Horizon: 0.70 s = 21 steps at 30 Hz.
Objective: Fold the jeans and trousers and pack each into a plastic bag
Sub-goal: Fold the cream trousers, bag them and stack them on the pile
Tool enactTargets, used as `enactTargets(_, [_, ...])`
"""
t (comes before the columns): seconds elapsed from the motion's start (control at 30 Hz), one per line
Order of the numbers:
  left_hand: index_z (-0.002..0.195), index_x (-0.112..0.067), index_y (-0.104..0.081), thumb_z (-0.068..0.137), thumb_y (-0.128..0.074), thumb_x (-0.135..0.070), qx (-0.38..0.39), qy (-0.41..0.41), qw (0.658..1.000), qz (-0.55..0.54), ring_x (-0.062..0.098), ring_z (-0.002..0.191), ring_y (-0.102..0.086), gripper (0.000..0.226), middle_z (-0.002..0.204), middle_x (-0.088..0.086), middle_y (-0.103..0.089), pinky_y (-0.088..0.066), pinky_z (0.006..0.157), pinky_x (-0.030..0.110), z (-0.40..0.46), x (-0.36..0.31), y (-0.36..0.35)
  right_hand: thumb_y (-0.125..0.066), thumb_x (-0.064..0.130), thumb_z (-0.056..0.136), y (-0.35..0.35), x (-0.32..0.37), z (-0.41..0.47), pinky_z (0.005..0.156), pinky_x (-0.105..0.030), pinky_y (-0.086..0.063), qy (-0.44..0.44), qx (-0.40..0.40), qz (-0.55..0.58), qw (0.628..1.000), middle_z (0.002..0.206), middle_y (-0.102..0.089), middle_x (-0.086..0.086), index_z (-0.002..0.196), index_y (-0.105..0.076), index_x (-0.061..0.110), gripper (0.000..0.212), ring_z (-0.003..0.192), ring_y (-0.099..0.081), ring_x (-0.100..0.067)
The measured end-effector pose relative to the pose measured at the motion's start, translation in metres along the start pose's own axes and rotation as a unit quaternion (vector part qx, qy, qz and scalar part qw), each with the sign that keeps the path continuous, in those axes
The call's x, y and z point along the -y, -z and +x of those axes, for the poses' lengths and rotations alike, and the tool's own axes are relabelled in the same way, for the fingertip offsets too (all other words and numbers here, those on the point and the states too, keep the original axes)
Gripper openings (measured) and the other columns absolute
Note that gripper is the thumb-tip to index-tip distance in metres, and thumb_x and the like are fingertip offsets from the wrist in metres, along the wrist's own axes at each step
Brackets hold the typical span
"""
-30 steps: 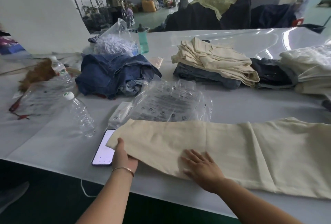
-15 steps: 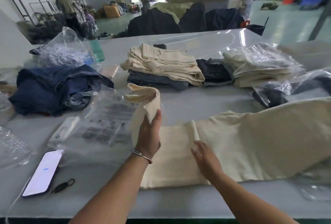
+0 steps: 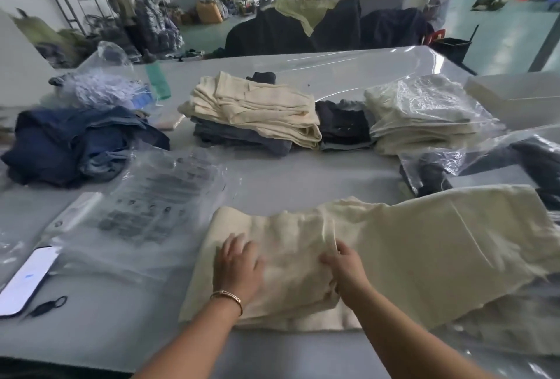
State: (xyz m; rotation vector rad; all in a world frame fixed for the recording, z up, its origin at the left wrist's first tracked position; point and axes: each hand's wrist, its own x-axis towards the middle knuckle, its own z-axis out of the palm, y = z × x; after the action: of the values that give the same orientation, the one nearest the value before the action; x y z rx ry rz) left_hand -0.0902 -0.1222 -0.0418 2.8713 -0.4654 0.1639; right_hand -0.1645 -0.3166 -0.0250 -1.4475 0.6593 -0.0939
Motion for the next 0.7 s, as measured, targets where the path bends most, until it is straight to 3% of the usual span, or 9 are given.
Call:
enactTargets(0.07, [0.131, -0.020, -0.050, 0.090, -0.048, -0.043, 0.026, 0.128, 0.991, 0.029, 0.031, 0.130, -0.036, 0.047, 0.142, 0.010, -0.042, -0.030, 0.108, 0.037, -0.001, 0.034, 0.000, -0.052, -0.011, 0.075, 0.004, 0.007, 0.001, 0.069, -0.037, -0.052, 0.062, 0.002, 0.040, 0.997, 0.082, -0.071, -0.012, 0.089, -0.072, 0.019, 0.039, 0.073, -0.063, -0.023])
enactTargets(0.17, [0.130, -0.014, -0.046, 0.086, -0.058, -0.043, 0.065, 0.204, 0.977, 0.000, 0.035, 0.122, -0.042, 0.053, 0.130, 0.017, -0.048, -0.040, 0.100, 0.040, -0.010, 0.066, -0.005, -0.051, -0.010, 0.075, 0.023, 0.000, 0.005, 0.060, -0.038, -0.051, 0.068, -0.050, -0.007, 0.996, 0.077, -0.069, -0.010, 0.089, -0.069, 0.017, 0.036, 0.068, -0.061, -0.025])
enactTargets(0.27, [0.108, -0.009, -0.056, 0.079, -0.070, -0.044, 0.036, 0.279, 0.946, -0.164, 0.036, 0.107, -0.057, 0.047, 0.112, 0.017, -0.063, -0.046, 0.085, 0.038, -0.011, 0.072, -0.005, -0.052, -0.002, 0.079, 0.038, -0.016, 0.009, 0.056, -0.036, -0.046, -0.009, -0.065, -0.178, 0.982, 0.085, -0.062, -0.013, 0.114, -0.057, 0.004, 0.035, 0.066, -0.058, -0.030])
enactTargets(0.37, [0.087, -0.007, -0.064, 0.072, -0.073, -0.054, 0.059, 0.337, 0.893, -0.294, 0.034, 0.087, -0.063, 0.050, 0.090, 0.015, -0.068, -0.048, 0.076, 0.036, 0.006, 0.075, 0.003, -0.050, 0.009, 0.079, 0.033, -0.022, 0.007, 0.085, -0.034, -0.043, 0.042, -0.112, -0.431, 0.894, 0.124, -0.054, -0.010, 0.147, -0.025, 0.019, 0.072, 0.108, -0.054, -0.031])
enactTargets(0.43, [0.095, -0.001, -0.068, 0.078, -0.075, -0.040, 0.093, 0.347, 0.851, -0.383, 0.030, 0.086, -0.065, 0.043, 0.089, 0.014, -0.070, -0.051, 0.082, 0.036, 0.019, 0.076, 0.006, -0.049, 0.015, 0.076, 0.022, -0.018, 0.003, 0.100, -0.034, -0.033, 0.128, -0.150, -0.539, 0.819, 0.140, -0.038, -0.005, 0.151, -0.008, 0.025, 0.086, 0.123, -0.039, -0.026])
enactTargets(0.47, [0.100, 0.002, -0.068, 0.081, -0.074, -0.029, 0.103, 0.339, 0.831, -0.429, 0.029, 0.088, -0.066, 0.037, 0.092, 0.015, -0.070, -0.052, 0.086, 0.039, 0.026, 0.075, 0.009, -0.050, 0.019, 0.078, 0.016, -0.017, 0.003, 0.107, -0.034, -0.028, 0.156, -0.142, -0.554, 0.805, 0.147, -0.028, -0.005, 0.152, -0.004, 0.027, 0.088, 0.131, -0.031, -0.025])
enactTargets(0.57, [0.096, -0.006, -0.072, 0.084, -0.070, -0.013, 0.055, 0.258, 0.810, -0.524, 0.021, 0.081, -0.067, 0.014, 0.086, 0.003, -0.074, -0.054, 0.079, 0.034, 0.044, 0.070, 0.033, -0.047, 0.037, 0.089, -0.004, -0.016, 0.005, 0.118, -0.036, -0.009, 0.210, -0.106, -0.568, 0.789, 0.161, -0.005, -0.002, 0.153, -0.007, 0.026, 0.076, 0.147, -0.006, -0.023])
enactTargets(0.63, [0.086, -0.012, -0.070, 0.083, -0.071, -0.014, 0.002, 0.222, 0.796, -0.563, 0.015, 0.075, -0.067, 0.004, 0.080, -0.005, -0.073, -0.052, 0.072, 0.028, 0.058, 0.074, 0.062, -0.042, 0.045, 0.093, -0.019, -0.008, 0.010, 0.119, -0.036, -0.006, 0.240, -0.110, -0.563, 0.783, 0.161, -0.007, 0.001, 0.153, -0.011, 0.027, 0.069, 0.148, -0.004, -0.020])
enactTargets(0.7, [0.084, -0.008, -0.070, 0.080, -0.072, -0.015, -0.025, 0.227, 0.777, -0.587, 0.023, 0.072, -0.067, 0.009, 0.080, 0.004, -0.073, -0.053, 0.074, 0.036, 0.069, 0.096, 0.086, -0.035, 0.049, 0.095, -0.033, -0.003, 0.013, 0.119, -0.035, -0.004, 0.248, -0.108, -0.554, 0.788, 0.161, -0.008, 0.004, 0.152, -0.011, 0.031, 0.064, 0.148, -0.004, -0.018])
